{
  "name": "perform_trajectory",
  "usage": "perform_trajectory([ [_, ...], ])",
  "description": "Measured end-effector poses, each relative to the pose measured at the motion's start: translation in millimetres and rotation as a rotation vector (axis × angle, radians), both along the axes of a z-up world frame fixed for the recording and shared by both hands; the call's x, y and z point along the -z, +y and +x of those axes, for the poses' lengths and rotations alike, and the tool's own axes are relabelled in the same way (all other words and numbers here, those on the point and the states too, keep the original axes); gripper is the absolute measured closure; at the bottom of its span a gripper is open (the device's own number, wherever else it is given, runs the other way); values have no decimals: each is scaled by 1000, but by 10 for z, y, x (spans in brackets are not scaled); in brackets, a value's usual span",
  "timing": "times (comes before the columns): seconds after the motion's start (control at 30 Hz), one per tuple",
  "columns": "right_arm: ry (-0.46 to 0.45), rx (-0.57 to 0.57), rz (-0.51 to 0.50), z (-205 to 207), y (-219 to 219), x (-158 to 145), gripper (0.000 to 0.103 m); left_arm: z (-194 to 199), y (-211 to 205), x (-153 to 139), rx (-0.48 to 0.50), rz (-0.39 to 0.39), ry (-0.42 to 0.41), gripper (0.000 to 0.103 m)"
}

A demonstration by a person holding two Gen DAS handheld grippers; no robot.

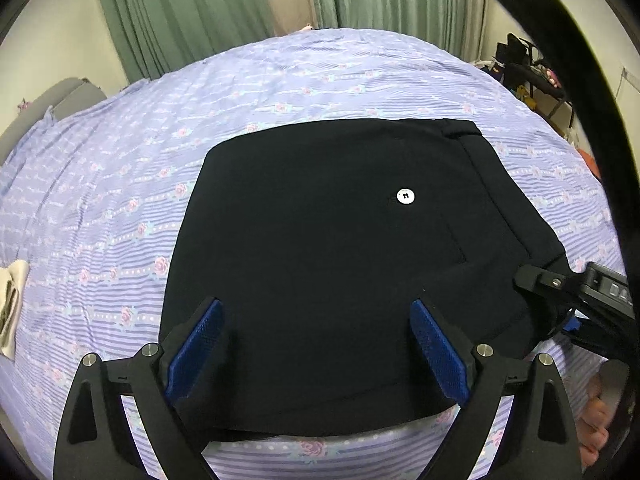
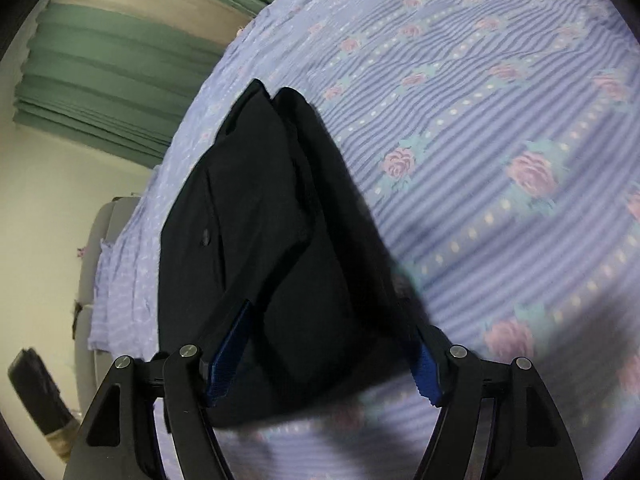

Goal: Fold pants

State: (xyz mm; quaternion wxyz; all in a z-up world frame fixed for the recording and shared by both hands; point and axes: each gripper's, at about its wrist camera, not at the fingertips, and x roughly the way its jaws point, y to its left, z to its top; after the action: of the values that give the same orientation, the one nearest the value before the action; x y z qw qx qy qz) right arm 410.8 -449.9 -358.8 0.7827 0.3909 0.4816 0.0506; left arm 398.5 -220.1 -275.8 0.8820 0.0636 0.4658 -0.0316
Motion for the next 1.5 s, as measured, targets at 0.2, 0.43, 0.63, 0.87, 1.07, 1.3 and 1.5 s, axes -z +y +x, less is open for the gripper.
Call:
perform_trajectory([
  [0.2,-13,-29,14,178,67,27,24,64,-2,83,-12,-15,18,8],
  [0.43,-116,-80,66,253,143,-343,30,130,94,101,-53,-58,27,8],
  [0.63,-5,-45,85,555,157,52,50,185,129,83,-54,-43,16,8],
  [0.87,25,-70,-191,526,408,-286,78,239,568,25,-91,-48,9,8],
  [1.07,40,-98,-420,615,650,-433,78,435,1251,34,-80,-161,53,8],
  [1.3,20,-156,-549,571,750,-428,78,776,1530,338,12,-379,177,29],
  [1.5,19,-150,-526,554,711,-403,78,962,1427,561,27,-492,257,31],
])
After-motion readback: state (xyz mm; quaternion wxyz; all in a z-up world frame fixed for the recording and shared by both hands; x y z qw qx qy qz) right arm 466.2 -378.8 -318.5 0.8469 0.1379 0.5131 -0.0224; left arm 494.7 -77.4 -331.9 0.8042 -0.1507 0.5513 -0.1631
